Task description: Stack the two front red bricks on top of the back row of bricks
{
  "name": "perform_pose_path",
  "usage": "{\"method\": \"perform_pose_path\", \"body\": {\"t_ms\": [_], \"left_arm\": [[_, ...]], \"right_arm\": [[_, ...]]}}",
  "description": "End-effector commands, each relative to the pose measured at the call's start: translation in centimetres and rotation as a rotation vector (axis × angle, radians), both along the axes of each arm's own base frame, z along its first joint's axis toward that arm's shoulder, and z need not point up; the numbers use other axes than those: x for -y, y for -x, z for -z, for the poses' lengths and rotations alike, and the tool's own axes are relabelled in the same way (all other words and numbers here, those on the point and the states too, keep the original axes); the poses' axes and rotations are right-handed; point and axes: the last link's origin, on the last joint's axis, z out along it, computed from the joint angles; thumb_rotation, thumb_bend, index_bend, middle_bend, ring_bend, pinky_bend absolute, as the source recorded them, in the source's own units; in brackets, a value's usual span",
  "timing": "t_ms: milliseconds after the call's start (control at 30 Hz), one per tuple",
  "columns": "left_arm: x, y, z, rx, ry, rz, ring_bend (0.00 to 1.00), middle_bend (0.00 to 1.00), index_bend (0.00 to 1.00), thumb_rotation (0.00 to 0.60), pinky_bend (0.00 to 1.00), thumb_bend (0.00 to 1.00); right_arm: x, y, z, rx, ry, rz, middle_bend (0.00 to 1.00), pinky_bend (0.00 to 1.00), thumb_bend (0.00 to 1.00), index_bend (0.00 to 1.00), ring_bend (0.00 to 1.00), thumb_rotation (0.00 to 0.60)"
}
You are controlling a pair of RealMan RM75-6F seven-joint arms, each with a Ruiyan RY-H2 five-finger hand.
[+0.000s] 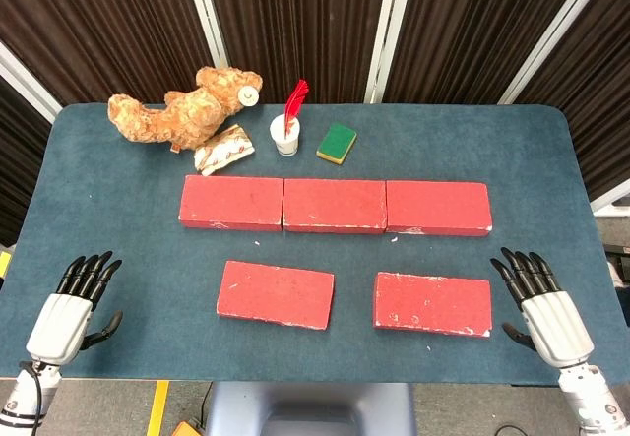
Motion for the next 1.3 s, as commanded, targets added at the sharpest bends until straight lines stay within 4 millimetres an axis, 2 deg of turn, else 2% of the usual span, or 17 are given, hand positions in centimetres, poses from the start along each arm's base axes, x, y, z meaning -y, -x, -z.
{"method": "perform_pose_path", "body": {"t_ms": [33,100,167,400,500,767,1300], "left_arm": [[0.2,-0.2,0.5,0.025,0.037,-0.012,0.00,0.00,0.00,0.600,0.07,0.37],[0.5,-0.9,1.4,0.092,0.128,-0.014,0.00,0.00,0.00,0.600,0.07,0.37],[0.1,-1.7,2.0,0.084,0.173,0.019,0.00,0.00,0.00,0.600,0.07,0.36],[-2.6,-6.2,5.2,0.119,0.387,0.162,0.00,0.00,0.00,0.600,0.01,0.33],[-3.6,-7.4,6.6,0.127,0.450,0.197,0.00,0.00,0.00,0.600,0.00,0.31],[-6.2,-8.6,9.7,0.092,0.502,0.194,0.00,0.00,0.00,0.600,0.00,0.21],[-9.1,-10.2,12.9,0.059,0.543,0.208,0.00,0.00,0.00,0.600,0.00,0.20]], "right_arm": [[0.0,0.0,0.1,0.001,-0.005,0.002,0.00,0.00,0.12,0.00,0.00,0.600],[-0.1,0.0,0.3,-0.004,-0.015,0.007,0.00,0.00,0.12,0.00,0.00,0.600],[-0.2,0.1,0.5,-0.009,-0.024,0.010,0.00,0.00,0.12,0.00,0.00,0.600],[-0.6,0.2,0.3,-0.006,-0.024,0.014,0.00,0.00,0.12,0.00,0.00,0.600],[-0.7,0.2,0.2,0.000,-0.030,0.013,0.00,0.00,0.12,0.00,0.00,0.600],[-0.6,0.2,0.1,0.009,-0.042,0.015,0.00,0.00,0.12,0.00,0.00,0.600],[-0.3,0.3,0.2,0.012,-0.045,0.034,0.00,0.00,0.12,0.00,0.00,0.600]]}}
